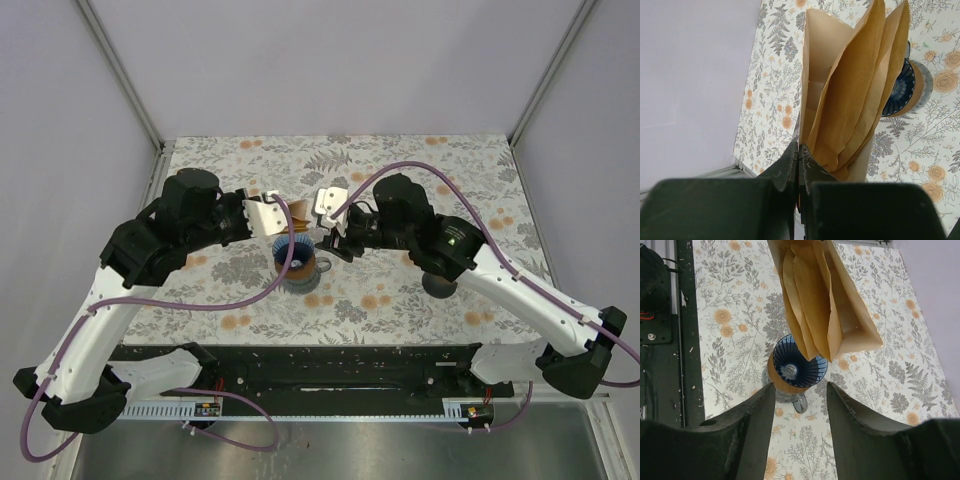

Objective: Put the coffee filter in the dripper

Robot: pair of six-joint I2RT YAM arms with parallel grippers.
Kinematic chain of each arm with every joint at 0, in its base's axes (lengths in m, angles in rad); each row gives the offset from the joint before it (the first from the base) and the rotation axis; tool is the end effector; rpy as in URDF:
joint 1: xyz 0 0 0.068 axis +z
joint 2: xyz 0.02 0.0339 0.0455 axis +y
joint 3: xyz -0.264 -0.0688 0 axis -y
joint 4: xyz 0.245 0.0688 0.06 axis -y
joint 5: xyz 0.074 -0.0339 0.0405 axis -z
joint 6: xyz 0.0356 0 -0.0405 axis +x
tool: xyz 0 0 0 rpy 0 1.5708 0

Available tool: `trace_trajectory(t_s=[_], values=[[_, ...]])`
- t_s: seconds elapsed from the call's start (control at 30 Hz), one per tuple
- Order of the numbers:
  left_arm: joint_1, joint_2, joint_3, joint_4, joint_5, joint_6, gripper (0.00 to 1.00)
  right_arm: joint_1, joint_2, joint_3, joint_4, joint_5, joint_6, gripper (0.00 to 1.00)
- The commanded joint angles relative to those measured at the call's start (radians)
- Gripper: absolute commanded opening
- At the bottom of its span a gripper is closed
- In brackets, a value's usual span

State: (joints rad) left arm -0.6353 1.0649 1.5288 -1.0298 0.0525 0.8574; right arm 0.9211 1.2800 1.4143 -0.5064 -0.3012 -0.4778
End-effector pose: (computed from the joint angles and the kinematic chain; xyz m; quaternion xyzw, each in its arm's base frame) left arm 0.1412 -0.1064 0.4490 0.6041 0.6346 0.0305 0.4810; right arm 0.1608 0.2291 0.4194 -0.5903 0.5702 0.2435 0.5168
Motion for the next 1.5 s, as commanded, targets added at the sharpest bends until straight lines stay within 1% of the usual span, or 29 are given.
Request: trace_trajectory(t_s=[0.0,0.23,0.4,0.43,0.5,0.6,0.77,0.97,1.27,1.33,1.43,1.47], values=[[-0.004,-0.026,-0.002,0.043,0.001,0.003,0.0,-0.01,-0.042,-0.02,0.04,-0.024,-0.077,0.54],[-0.004,-0.028,0.001,0.043,0.006,0.005,0.0,-0.01,-0.013,-0.025,0.106,-0.079,-0.102,0.56],[-0.004,-0.028,0.001,0.043,0.007,0.003,0.0,-0.01,0.016,-0.003,0.134,-0.108,-0.102,0.56],[-0.006,-0.028,0.001,0.045,0.006,0.003,0.0,-0.01,0.021,0.0,0.135,-0.118,-0.102,0.55],[-0.006,-0.028,0.001,0.043,0.009,0.002,0.0,-0.01,0.033,0.005,0.137,-0.147,-0.091,0.49],[-0.006,-0.026,0.001,0.045,0.01,0.002,0.0,-0.01,0.042,0.008,0.131,-0.162,-0.084,0.47],[-0.006,-0.026,0.001,0.043,0.009,0.002,0.0,-0.01,0.041,0.006,0.137,-0.142,-0.074,0.47],[-0.009,-0.023,0.007,0.043,0.014,0.0,0.0,-0.01,0.07,0.018,0.189,-0.112,-0.048,0.48],[-0.01,-0.026,0.001,0.045,0.01,0.0,0.0,-0.01,0.088,0.044,0.192,-0.087,-0.051,0.47],[-0.01,-0.026,0.002,0.045,0.012,-0.001,0.0,-0.01,0.088,0.046,0.193,-0.096,-0.051,0.45],[-0.012,-0.025,0.002,0.043,0.013,0.0,0.0,-0.01,0.09,0.049,0.195,-0.121,-0.048,0.35],[-0.012,-0.023,0.001,0.045,0.012,0.0,0.0,-0.01,0.091,0.049,0.193,-0.125,-0.05,0.34]])
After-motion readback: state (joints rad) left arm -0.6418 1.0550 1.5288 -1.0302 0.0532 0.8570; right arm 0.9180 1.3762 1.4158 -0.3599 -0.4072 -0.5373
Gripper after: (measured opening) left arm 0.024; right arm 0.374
